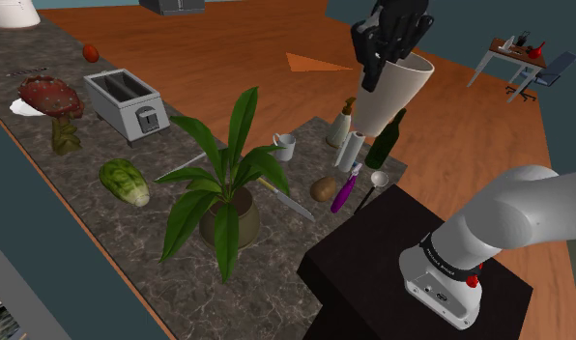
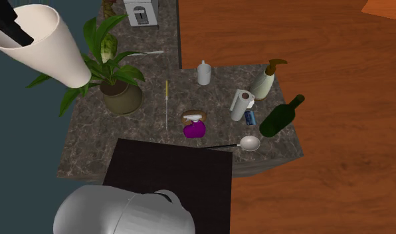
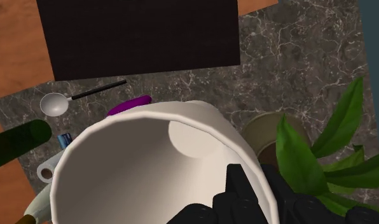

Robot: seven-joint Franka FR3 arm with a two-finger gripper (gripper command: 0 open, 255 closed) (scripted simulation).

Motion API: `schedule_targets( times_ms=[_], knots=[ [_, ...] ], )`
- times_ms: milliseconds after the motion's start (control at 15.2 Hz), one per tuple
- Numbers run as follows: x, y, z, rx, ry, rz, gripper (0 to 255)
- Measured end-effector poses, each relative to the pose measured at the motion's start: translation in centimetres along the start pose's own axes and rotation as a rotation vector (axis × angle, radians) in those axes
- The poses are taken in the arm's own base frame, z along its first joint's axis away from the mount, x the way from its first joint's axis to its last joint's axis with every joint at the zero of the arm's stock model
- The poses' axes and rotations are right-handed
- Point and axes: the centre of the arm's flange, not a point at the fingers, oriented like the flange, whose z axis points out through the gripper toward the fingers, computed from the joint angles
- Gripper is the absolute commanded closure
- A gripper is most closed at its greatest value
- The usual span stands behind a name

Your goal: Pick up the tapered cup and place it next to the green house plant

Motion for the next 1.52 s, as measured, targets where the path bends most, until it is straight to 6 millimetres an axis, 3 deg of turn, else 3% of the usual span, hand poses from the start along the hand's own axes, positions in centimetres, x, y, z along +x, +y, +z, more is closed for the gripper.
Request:
schedule_targets(
  times_ms=[1254, 1518],
  knots=[
    [-9.5, -23.2, -3.4, -0.004, 0.002, 0.001, 255],
    [-11.3, -26.6, -4.1, 0.003, 0.005, 0.003, 255]
  ],
)
